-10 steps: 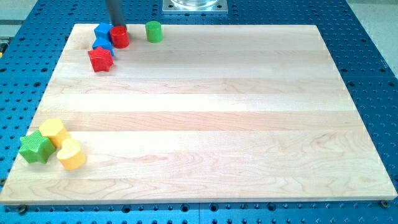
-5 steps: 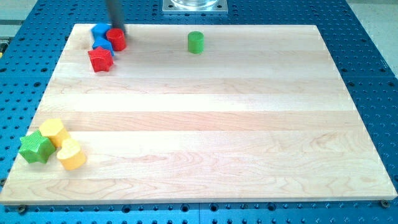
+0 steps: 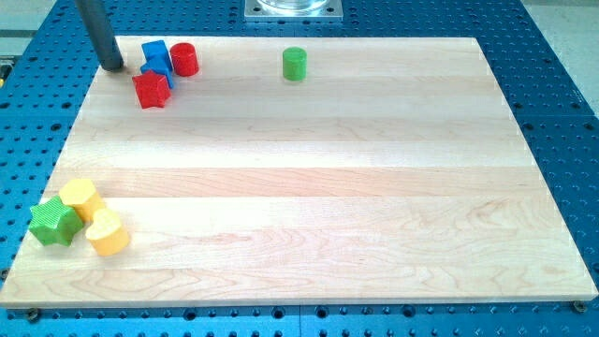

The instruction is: Move the cube and red circle in vertical line

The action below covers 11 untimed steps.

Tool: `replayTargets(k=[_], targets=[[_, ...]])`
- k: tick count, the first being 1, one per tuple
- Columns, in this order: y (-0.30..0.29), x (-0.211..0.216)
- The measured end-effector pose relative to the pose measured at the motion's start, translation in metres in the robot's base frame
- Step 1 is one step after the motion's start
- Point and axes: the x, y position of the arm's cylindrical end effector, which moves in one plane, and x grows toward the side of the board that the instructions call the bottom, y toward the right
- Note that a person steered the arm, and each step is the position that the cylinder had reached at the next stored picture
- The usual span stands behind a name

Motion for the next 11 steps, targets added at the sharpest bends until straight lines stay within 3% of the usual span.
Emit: replayTargets(k=[1,6,8,10,11], targets=[[0.002,-0.011],[0.194,-0.009],[0.170,0.015],[0.218,0.056],[0.207,0.060]])
